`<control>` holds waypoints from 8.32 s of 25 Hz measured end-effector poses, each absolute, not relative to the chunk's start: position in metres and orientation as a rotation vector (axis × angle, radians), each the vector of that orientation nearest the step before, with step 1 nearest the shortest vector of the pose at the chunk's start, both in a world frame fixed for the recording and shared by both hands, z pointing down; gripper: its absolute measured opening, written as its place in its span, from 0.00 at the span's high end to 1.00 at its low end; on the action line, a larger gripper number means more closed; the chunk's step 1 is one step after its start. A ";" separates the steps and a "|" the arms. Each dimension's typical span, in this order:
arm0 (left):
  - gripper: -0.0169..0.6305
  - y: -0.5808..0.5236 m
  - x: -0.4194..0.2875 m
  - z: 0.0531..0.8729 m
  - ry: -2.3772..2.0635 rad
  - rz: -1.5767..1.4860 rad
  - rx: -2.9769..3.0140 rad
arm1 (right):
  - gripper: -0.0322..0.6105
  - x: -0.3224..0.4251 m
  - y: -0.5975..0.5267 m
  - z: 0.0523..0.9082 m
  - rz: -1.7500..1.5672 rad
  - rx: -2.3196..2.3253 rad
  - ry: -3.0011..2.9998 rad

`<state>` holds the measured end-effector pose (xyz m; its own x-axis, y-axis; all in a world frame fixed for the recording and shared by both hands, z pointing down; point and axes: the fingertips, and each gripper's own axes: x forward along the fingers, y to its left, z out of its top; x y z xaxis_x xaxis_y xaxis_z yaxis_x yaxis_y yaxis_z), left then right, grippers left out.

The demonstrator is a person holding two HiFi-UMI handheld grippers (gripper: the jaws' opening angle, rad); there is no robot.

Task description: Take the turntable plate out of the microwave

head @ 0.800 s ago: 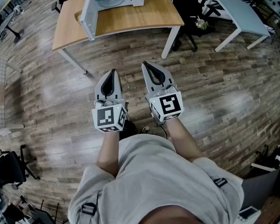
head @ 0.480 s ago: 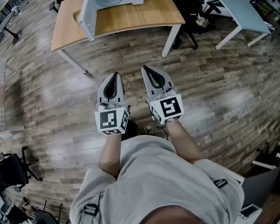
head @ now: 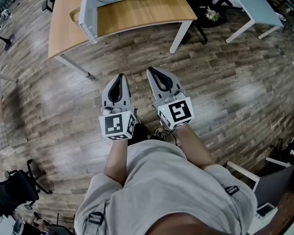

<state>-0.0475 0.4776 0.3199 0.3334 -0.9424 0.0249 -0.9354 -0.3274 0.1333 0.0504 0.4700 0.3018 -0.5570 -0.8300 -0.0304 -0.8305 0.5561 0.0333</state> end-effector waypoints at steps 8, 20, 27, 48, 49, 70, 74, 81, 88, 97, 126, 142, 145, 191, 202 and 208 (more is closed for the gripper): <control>0.89 0.413 -0.083 0.325 -1.633 -0.062 2.502 | 0.87 0.009 0.414 0.309 0.017 -1.539 2.751; 0.89 0.347 -0.106 0.344 -1.569 -0.022 2.489 | 0.87 -0.006 0.350 0.324 -0.039 -1.608 2.735; 0.89 0.289 -0.103 0.347 -1.570 -0.020 2.479 | 0.87 -0.002 0.291 0.329 -0.056 -1.591 2.736; 0.90 0.077 -0.051 0.379 -1.678 0.071 2.306 | 0.87 0.052 0.071 0.364 -0.248 -1.410 2.822; 0.90 0.072 -0.052 0.382 -1.684 0.082 2.296 | 0.87 0.052 0.065 0.368 -0.267 -1.404 2.825; 0.90 -0.067 -0.090 0.460 -1.621 0.120 2.107 | 0.85 0.014 -0.070 0.446 -0.498 -1.384 2.947; 0.90 -0.100 -0.101 0.484 -1.549 0.084 2.034 | 0.85 0.004 -0.101 0.466 -0.551 -1.415 2.976; 0.90 -0.131 -0.116 0.532 -1.476 0.069 1.941 | 0.84 -0.015 -0.136 0.510 -0.693 -1.436 2.989; 0.90 -0.144 -0.120 0.576 -1.434 0.069 1.836 | 0.83 -0.031 -0.159 0.554 -0.801 -1.429 3.017; 0.89 -0.169 -0.128 0.609 -1.439 -0.004 1.710 | 0.80 -0.032 -0.192 0.595 -1.210 -1.354 2.801; 0.76 -0.205 -0.149 0.646 -1.382 -0.253 1.501 | 0.71 -0.053 -0.225 0.638 -1.645 -1.201 2.506; 0.76 -0.183 -0.141 0.636 -1.352 -0.277 1.519 | 0.78 -0.045 -0.203 0.629 -1.619 -1.182 2.554; 0.77 -0.178 -0.138 0.636 -1.342 -0.272 1.528 | 0.78 -0.043 -0.197 0.631 -1.627 -1.183 2.557; 0.76 -0.164 -0.136 0.637 -1.289 -0.313 1.589 | 0.72 -0.019 -0.187 0.639 -1.629 -1.250 2.564; 0.58 -0.195 -0.155 0.642 -1.337 -0.444 1.535 | 0.74 -0.017 -0.187 0.643 -1.652 -1.225 2.573; 0.65 -0.209 -0.154 0.646 -1.322 -0.485 1.504 | 0.64 -0.014 -0.193 0.645 -1.650 -1.237 2.587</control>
